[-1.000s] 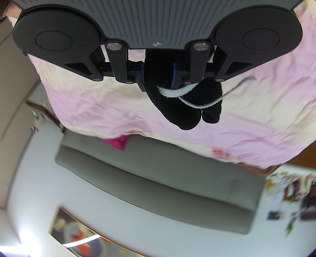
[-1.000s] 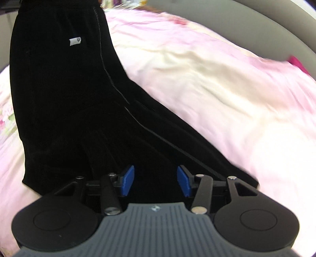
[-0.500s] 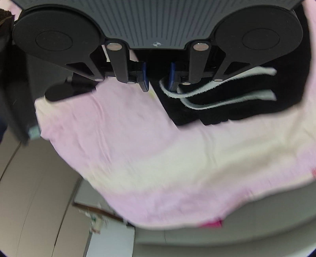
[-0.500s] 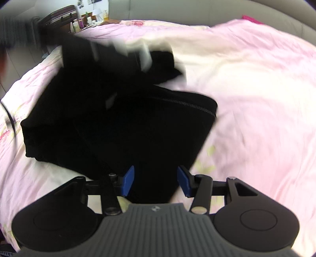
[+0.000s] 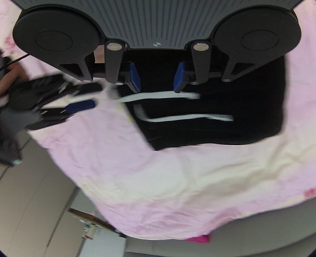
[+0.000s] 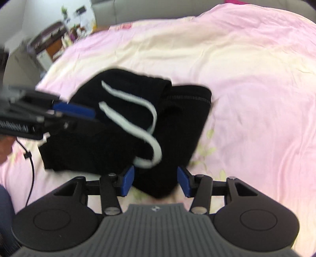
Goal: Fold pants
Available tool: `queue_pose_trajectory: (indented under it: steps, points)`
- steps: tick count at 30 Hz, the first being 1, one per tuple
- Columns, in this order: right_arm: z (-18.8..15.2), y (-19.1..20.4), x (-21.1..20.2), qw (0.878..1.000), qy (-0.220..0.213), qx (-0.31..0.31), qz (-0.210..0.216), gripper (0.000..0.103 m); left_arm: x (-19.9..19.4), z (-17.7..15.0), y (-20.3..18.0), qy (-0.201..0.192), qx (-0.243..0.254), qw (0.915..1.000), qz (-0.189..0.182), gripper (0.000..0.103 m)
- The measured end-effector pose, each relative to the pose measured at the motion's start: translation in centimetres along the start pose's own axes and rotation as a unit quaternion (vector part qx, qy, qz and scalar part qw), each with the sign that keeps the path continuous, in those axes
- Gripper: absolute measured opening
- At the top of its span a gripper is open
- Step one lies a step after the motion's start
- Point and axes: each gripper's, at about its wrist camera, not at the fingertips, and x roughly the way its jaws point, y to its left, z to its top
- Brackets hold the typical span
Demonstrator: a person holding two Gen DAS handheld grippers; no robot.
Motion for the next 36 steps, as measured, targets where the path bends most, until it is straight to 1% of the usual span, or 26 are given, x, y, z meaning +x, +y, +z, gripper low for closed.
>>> queue_pose_trajectory:
  steps: [3,4,6,8,10,12,14,15,16,17,18,19,20,21,22,24,25,26,28,30,33,35,36]
  points:
    - [1.8,0.2,-0.1,0.998,-0.037,0.051,0.014,0.046,-1.4,-1.3,3.8,-0.001,-0.006,0.9989,0.047,0.049]
    - [2.5,0.1,0.2,0.996,-0.045,0.071,0.02,0.044,-1.7,-1.8,5.1,-0.001,-0.013,0.9982,0.059,0.05]
    - [3.5,0.0,1.3,0.993,-0.053,0.102,0.029,0.041,-2.2,-2.9,7.4,0.001,-0.031,0.997,0.071,0.053]
    - [4.9,-0.1,3.0,0.989,-0.058,0.13,0.036,0.041,-2.8,-4.3,9.8,0.01,-0.053,0.9955,0.078,0.054]
    - [6.2,0.0,4.5,0.986,-0.064,0.149,0.034,0.041,-2.8,-5.7,11.4,0.028,-0.066,0.9946,0.075,0.059]
    - [7.5,0.1,5.9,0.985,-0.061,0.161,0.024,0.041,-2.7,-7.5,12.8,0.051,-0.073,0.9941,0.062,0.063]
    - [8.3,-0.1,7.6,0.983,-0.041,0.178,0.017,0.042,-2.5,-9.0,13.5,0.071,-0.073,0.9938,0.045,0.068]
    - [8.4,-0.2,8.6,0.982,-0.031,0.187,0.01,0.041,-2.6,-9.6,13.8,0.075,-0.072,0.9939,0.037,0.073]
    - [8.5,-0.3,9.1,0.979,-0.029,0.2,0.013,0.04,-2.5,-10.0,13.9,0.079,-0.07,0.9939,0.032,0.075]
    - [8.3,-0.3,9.1,0.977,-0.032,0.211,0.021,0.037,-2.6,-10.7,14.1,0.081,-0.069,0.9939,0.028,0.075]
    - [8.2,-0.2,9.0,0.975,-0.034,0.218,0.017,0.018,-2.4,-11.0,14.2,0.085,-0.07,0.9937,0.024,0.075]
    - [8.2,-0.2,8.7,0.974,-0.031,0.223,0.013,0.008,-2.1,-11.2,14.3,0.088,-0.071,0.9934,0.018,0.073]
    - [8.0,-0.1,8.0,0.973,-0.042,0.227,0.019,0.004,-1.9,-11.2,14.4,0.089,-0.073,0.9933,0.009,0.068]
    - [7.9,0.1,6.8,0.972,-0.057,0.227,0.028,0.0,-1.8,-11.3,14.4,0.089,-0.076,0.9931,-0.002,0.058]
    - [7.9,0.5,5.4,0.972,-0.07,0.22,0.032,0.0,-1.7,-11.2,14.4,0.09,-0.078,0.9929,-0.001,0.053]
    - [7.7,1.8,2.9,0.977,-0.088,0.194,0.025,0.0,-1.4,-11.0,14.0,0.102,-0.063,0.9927,0.012,0.047]
    - [7.4,2.3,2.1,0.979,-0.089,0.184,0.016,0.0,-1.4,-11.0,13.7,0.107,-0.058,0.9924,0.017,0.046]
    - [6.9,2.7,1.8,0.98,-0.085,0.179,0.004,0.0,-1.4,-11.0,13.5,0.109,-0.055,0.9923,0.022,0.045]
    - [5.8,2.3,2.7,0.981,-0.067,0.182,-0.028,0.0,-1.5,-11.0,13.1,0.111,-0.05,0.9922,0.028,0.044]
    - [4.4,0.9,4.4,0.975,-0.048,0.21,-0.043,0.0,-1.8,-10.9,12.8,0.112,-0.041,0.9924,0.029,0.044]
    - [2.7,-0.9,6.3,0.964,-0.042,0.261,-0.032,0.001,-2.3,-10.6,12.8,0.117,-0.039,0.9921,0.024,0.042]
    - [2.4,-1.4,6.3,0.959,-0.048,0.279,-0.016,0.006,-2.4,-10.7,13.2,0.119,-0.047,0.9916,0.019,0.042]
    - [2.4,-1.7,6.2,0.956,-0.048,0.29,-0.01,0.015,-2.5,-10.7,13.1,0.119,-0.048,0.9915,0.019,0.042]
